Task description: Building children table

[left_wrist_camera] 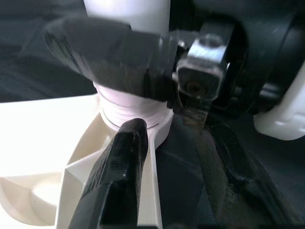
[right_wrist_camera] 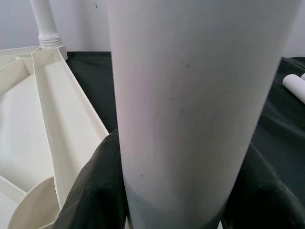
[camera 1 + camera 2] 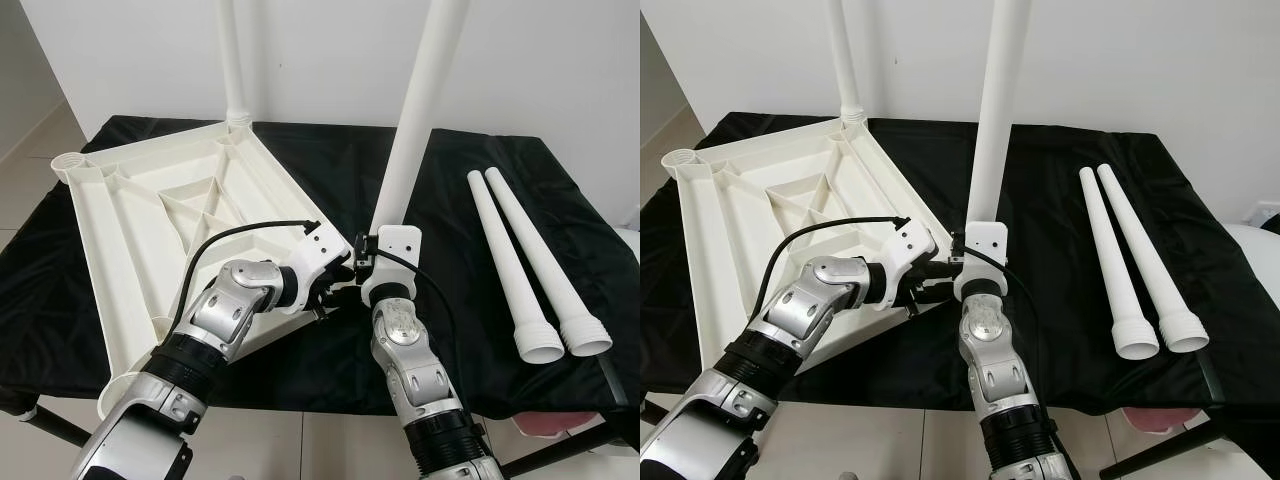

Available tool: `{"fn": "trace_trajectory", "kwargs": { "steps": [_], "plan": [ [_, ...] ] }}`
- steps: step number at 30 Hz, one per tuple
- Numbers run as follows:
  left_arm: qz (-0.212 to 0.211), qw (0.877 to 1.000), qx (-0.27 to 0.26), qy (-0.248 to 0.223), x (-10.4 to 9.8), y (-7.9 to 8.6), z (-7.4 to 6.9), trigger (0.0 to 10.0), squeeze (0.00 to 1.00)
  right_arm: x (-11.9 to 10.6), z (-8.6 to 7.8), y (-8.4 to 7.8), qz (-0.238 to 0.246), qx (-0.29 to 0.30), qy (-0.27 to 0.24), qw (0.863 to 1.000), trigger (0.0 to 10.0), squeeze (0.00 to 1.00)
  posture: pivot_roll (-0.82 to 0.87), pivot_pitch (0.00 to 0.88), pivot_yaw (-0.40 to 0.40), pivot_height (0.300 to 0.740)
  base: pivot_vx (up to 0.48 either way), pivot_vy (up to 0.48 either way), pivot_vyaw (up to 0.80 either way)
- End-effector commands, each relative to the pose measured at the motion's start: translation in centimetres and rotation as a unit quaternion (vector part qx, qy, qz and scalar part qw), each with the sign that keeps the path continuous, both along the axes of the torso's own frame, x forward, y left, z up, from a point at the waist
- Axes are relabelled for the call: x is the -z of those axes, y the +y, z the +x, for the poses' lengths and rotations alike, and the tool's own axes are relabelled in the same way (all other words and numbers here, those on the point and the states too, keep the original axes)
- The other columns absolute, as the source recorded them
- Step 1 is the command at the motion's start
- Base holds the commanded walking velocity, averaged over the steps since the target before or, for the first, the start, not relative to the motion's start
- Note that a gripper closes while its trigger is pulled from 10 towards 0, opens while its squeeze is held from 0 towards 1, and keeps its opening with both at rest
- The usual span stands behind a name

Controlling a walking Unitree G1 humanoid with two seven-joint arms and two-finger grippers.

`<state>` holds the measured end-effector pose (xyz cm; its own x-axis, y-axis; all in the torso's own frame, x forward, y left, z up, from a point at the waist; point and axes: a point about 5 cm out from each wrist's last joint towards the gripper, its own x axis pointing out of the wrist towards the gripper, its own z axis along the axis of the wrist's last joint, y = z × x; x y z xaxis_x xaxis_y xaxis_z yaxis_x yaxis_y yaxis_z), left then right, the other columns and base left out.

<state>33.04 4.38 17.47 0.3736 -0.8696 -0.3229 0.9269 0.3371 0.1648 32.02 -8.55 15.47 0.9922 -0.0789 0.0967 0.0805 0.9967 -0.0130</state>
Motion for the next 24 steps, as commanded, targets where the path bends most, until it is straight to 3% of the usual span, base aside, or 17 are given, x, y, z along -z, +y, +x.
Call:
{"fn": "trace_trajectory", "kwargs": {
  "steps": [1,7,10,18,19,22,23,24],
  "plan": [
    [0.013,0.999,-0.045,-0.002,0.8,0.0,0.1,10.0,0.0,5.8,-1.1,-2.0,-0.003,0.042,0.132,0.99,10.0,0.0,0.06,0.138,0.002,0.74,0.0,0.0,0.0],
    [0.039,0.998,-0.056,0.013,2.1,0.0,0.0,10.0,0.0,5.7,-1.1,-1.8,0.0,0.036,0.129,0.991,10.0,0.0,0.06,0.138,0.004,0.74,0.0,0.0,0.0],
    [0.054,0.993,-0.104,0.034,3.4,0.1,0.7,10.0,0.0,5.4,-1.0,-1.3,0.002,0.017,0.122,0.992,10.0,0.0,0.06,0.136,0.001,0.74,0.0,0.0,0.0],
    [0.064,0.992,-0.107,0.019,3.6,0.0,1.1,10.0,0.0,5.4,-0.9,-1.1,0.001,0.006,0.121,0.993,10.0,0.0,0.06,0.133,-0.001,0.74,0.0,0.0,0.0],
    [0.066,0.992,-0.107,0.014,3.6,-0.1,1.1,6.5,0.0,5.4,-1.0,-1.1,0.002,0.005,0.121,0.993,10.0,0.0,0.06,0.133,0.0,0.74,0.0,0.0,0.0],
    [0.068,0.992,-0.107,0.011,3.5,-0.1,1.2,6.5,0.0,5.4,-1.0,-1.1,0.002,0.005,0.121,0.993,10.0,0.0,0.06,0.133,0.0,0.74,0.0,0.0,0.0],
    [0.064,0.993,-0.098,0.009,3.4,-0.2,1.0,0.0,0.0,5.4,-1.0,-1.1,0.003,0.003,0.12,0.993,10.0,0.0,0.05,0.133,0.001,0.74,0.0,0.0,0.0],
    [0.064,0.993,-0.098,0.009,3.4,-0.2,1.0,0.0,0.0,5.4,-1.0,-1.1,0.003,0.003,0.12,0.993,10.0,0.0,0.05,0.133,0.001,0.74,0.0,0.0,0.0]
  ]
}}
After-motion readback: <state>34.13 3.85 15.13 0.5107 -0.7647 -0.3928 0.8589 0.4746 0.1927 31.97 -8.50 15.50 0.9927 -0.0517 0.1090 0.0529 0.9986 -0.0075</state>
